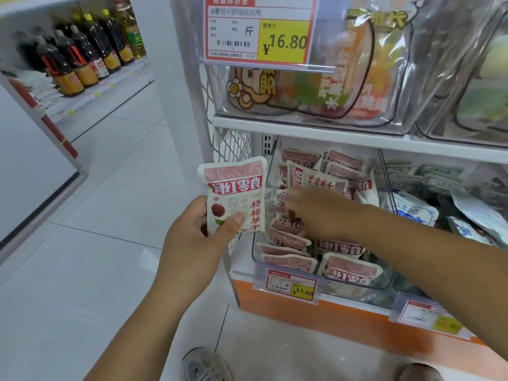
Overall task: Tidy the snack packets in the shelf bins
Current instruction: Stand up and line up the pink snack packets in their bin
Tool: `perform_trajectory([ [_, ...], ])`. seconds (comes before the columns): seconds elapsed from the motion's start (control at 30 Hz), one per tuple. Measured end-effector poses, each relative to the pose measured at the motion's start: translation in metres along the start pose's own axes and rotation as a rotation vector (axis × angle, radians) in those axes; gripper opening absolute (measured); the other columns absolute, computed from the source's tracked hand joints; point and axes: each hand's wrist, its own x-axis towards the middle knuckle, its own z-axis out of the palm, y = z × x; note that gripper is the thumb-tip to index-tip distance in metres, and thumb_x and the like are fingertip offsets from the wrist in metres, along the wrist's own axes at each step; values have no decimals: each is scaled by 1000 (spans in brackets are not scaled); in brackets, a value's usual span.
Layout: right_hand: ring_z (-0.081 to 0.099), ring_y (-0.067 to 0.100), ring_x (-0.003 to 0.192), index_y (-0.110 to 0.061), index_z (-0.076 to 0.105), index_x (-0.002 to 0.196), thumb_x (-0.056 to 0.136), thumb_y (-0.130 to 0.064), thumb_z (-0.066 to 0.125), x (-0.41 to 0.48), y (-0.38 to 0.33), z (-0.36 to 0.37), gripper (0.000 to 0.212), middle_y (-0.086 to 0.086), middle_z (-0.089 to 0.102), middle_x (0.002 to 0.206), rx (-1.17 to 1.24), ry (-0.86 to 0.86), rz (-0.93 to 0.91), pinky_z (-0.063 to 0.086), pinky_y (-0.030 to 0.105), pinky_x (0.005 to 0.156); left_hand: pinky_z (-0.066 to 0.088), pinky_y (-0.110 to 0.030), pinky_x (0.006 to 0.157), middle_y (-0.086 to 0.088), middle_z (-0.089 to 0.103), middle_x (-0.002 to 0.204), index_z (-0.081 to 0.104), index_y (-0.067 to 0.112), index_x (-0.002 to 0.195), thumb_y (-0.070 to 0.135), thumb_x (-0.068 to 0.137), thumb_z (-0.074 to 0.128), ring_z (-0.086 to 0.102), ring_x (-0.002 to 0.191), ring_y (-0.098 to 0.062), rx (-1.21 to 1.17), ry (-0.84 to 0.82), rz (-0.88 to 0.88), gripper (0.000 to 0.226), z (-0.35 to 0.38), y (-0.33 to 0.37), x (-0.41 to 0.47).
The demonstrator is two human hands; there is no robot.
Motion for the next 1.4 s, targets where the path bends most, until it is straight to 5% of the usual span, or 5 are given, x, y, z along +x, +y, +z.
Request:
perform_trajectory([
  [0.2,50,15,88,-26,55,82,83,-12,51,-5,9,5,14,-7,56,93,125,181,-82,37,24,63,51,-21,76,22,70,101,62,36,108,33,85,65,67,92,-1,7,1,3,23,1,0,0],
  [0.43,39,18,111,-35,55,131,76,-35,68,-10,6,0,57,-4,46,129,-53,-76,-129,41,34,89,53,-23,79,20,70,103,61,35,110,34,85,65,67,95,-5,20,-17,0,24,4,0,-1],
  [0.93,56,-5,75,-27,75,97,88,-22,66,-33,8,-3,14,-17,67,89,438,230,93,41,5,69,50,-13,71,26,68,102,60,41,105,39,85,64,66,91,2,53,-12,24,21,6,3,1],
  [1.1,55,-4,77,-31,65,98,89,-25,63,-31,5,-3,11,-17,62,87,500,137,165,37,6,59,48,-11,71,24,68,103,59,40,109,38,86,63,66,91,2,58,6,38,24,5,4,0],
  [1.4,51,1,118,-34,48,127,90,-21,59,-39,11,-21,40,-19,55,126,682,-296,82,40,18,99,53,-17,79,23,68,106,59,36,110,31,85,68,65,95,2,66,-19,103,27,17,8,7],
])
